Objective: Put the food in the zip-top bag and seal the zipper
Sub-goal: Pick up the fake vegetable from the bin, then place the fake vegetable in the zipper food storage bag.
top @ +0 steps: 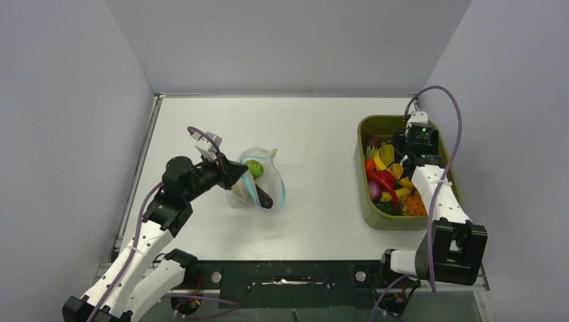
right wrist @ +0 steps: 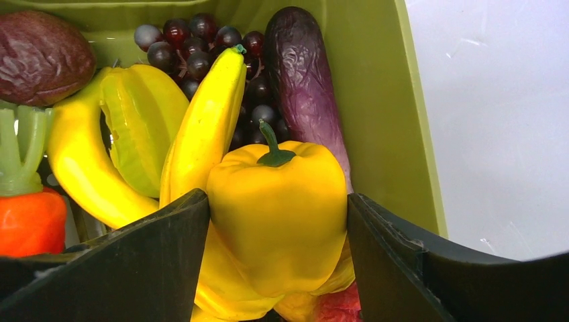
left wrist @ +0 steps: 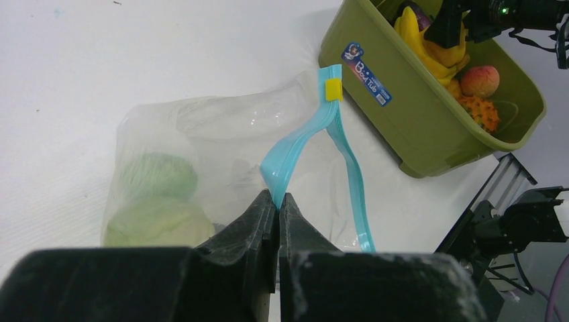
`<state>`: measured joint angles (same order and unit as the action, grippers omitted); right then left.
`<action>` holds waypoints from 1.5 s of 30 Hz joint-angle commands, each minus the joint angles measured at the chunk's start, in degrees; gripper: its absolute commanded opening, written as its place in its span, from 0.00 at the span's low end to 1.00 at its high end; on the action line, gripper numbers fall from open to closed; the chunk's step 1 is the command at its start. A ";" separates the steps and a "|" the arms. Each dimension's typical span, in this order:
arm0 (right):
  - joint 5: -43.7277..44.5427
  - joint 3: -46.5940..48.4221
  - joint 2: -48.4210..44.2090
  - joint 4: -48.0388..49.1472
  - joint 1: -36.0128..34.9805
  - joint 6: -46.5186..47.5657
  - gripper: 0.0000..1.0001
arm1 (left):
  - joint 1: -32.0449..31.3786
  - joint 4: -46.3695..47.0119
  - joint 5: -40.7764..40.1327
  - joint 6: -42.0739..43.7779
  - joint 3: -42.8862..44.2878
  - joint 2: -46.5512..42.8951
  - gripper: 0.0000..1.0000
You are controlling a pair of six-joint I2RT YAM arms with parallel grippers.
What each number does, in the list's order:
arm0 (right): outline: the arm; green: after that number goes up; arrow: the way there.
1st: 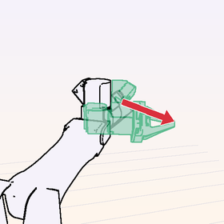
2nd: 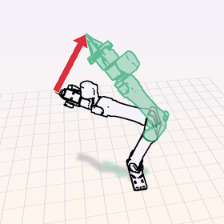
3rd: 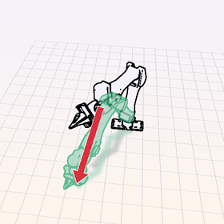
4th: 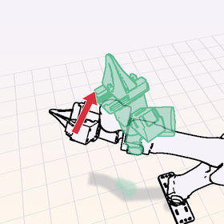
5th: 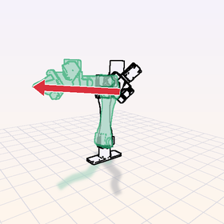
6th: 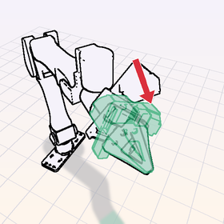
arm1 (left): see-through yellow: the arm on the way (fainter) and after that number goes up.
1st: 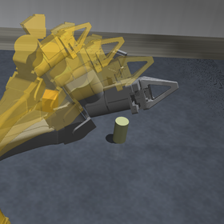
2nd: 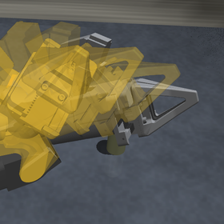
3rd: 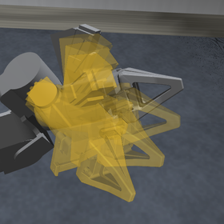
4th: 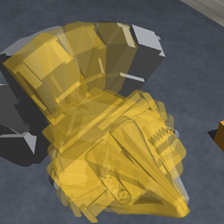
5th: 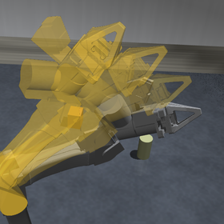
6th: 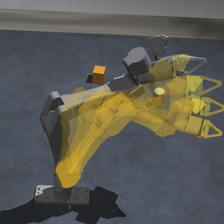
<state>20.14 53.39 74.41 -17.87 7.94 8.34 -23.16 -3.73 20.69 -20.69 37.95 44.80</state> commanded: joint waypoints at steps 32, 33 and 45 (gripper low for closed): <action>6.87 11.49 -14.55 -4.19 -34.33 -0.24 0.52 | 0.57 -0.05 -5.89 -4.10 7.57 5.51 0.00; 6.21 11.60 -14.81 -3.66 -35.52 -0.42 0.52 | 0.57 -0.05 -6.17 -4.48 7.88 5.88 0.00; -1.64 12.74 -13.94 4.41 -52.00 -3.94 0.51 | 0.57 -0.64 -10.39 -4.74 9.05 7.67 0.00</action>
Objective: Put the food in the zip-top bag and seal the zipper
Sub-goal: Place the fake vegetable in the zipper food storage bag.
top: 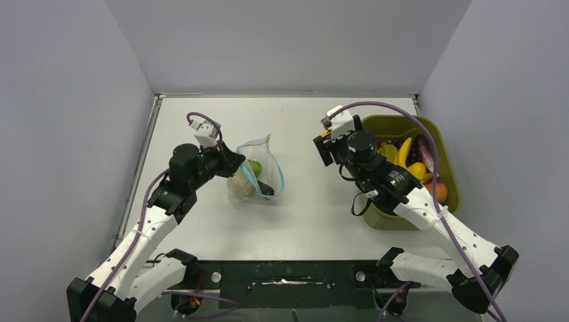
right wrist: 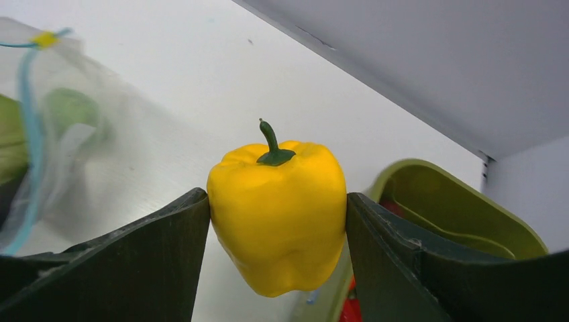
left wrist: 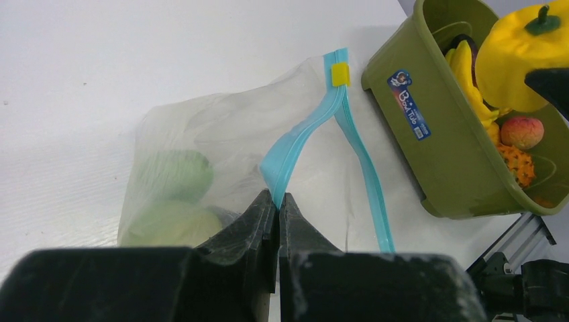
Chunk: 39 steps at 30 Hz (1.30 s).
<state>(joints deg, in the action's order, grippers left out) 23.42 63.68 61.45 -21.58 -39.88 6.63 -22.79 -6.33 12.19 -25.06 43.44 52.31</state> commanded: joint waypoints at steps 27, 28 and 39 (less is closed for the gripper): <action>-31.20 -5.82 7.75 35.12 -9.95 -22.45 0.49 | 0.20 2.90 1.81 -2.09 0.85 -3.49 0.00; -31.01 -6.03 8.01 35.38 -9.99 -22.57 0.49 | 0.19 2.98 1.99 -2.16 0.76 -3.55 0.00; -27.96 -5.00 14.00 34.00 -10.31 -25.91 0.51 | 0.11 3.16 2.98 -2.63 0.13 -3.96 0.00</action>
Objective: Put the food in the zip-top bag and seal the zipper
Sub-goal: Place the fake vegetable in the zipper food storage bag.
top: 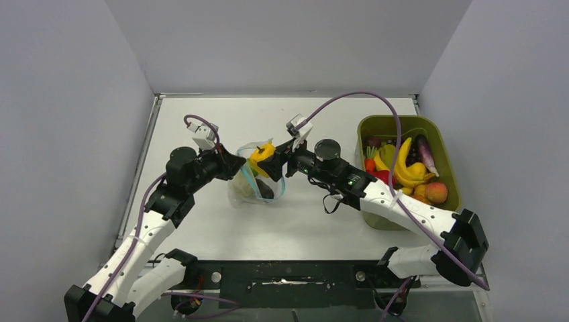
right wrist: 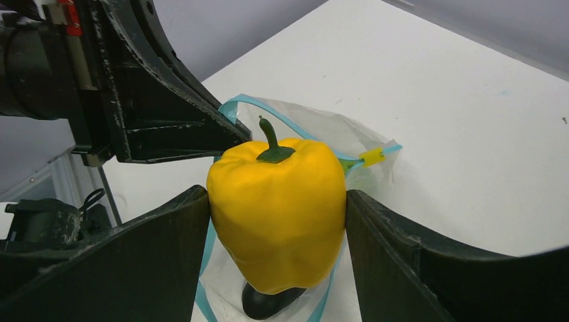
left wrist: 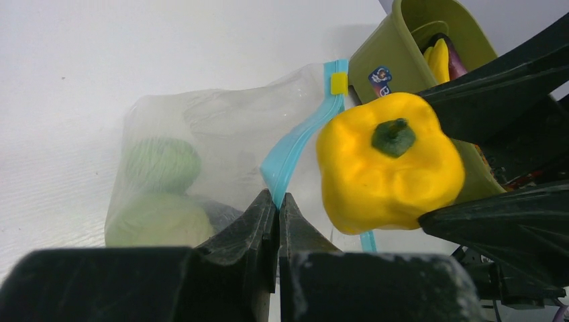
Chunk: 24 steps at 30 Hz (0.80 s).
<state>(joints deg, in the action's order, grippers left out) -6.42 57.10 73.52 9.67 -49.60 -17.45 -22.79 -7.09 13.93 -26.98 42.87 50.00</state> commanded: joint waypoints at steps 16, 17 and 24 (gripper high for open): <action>9.68 5.63 8.75 -2.37 -1.77 -1.28 0.59 | 0.11 4.19 1.43 -0.88 -0.03 -2.01 0.00; 10.05 5.96 9.04 -2.83 -1.76 -1.17 0.62 | 0.11 4.27 1.44 -0.86 -0.12 -2.01 0.00; 10.72 7.33 8.58 -5.30 -1.81 0.18 0.74 | 0.10 4.27 0.63 -0.29 -0.63 -2.10 0.00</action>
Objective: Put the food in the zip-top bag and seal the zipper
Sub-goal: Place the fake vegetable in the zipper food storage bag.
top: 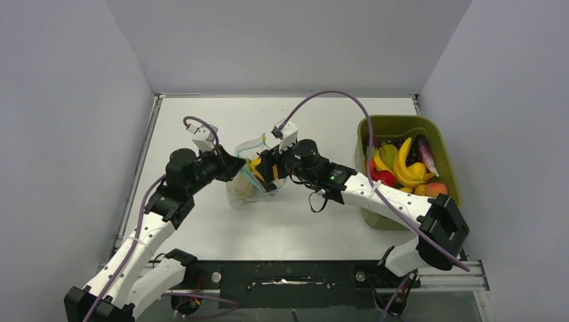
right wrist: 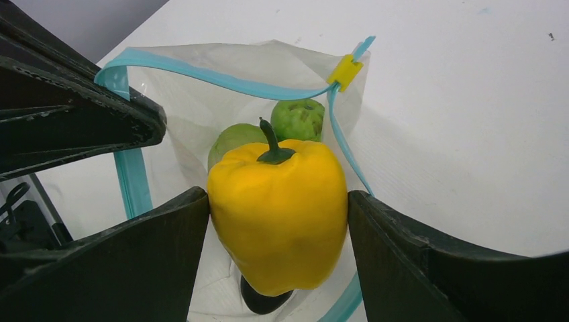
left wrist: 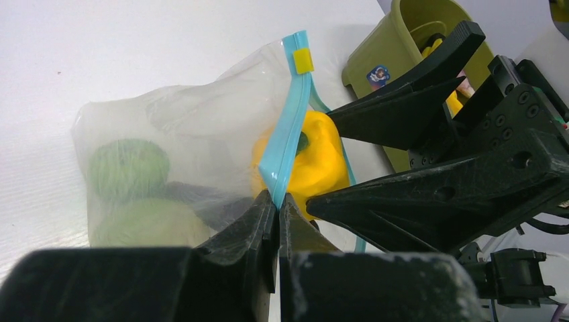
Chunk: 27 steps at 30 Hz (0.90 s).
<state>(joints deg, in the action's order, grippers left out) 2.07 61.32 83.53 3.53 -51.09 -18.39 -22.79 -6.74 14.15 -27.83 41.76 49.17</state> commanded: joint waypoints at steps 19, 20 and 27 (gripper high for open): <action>12.71 5.60 -9.32 -8.33 -0.15 1.43 0.80 | 0.11 3.10 -1.41 3.57 0.40 0.03 0.00; 16.01 6.66 -9.67 -10.70 -0.13 1.12 0.79 | 0.11 2.84 -1.79 4.10 0.57 0.03 0.00; 25.79 13.69 -11.93 -24.92 5.48 3.42 0.77 | 0.11 1.54 -2.42 6.82 0.51 -0.50 0.00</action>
<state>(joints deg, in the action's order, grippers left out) 20.32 70.00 74.70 -13.58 -49.52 -16.93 -22.79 -6.48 12.45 -24.01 40.62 49.43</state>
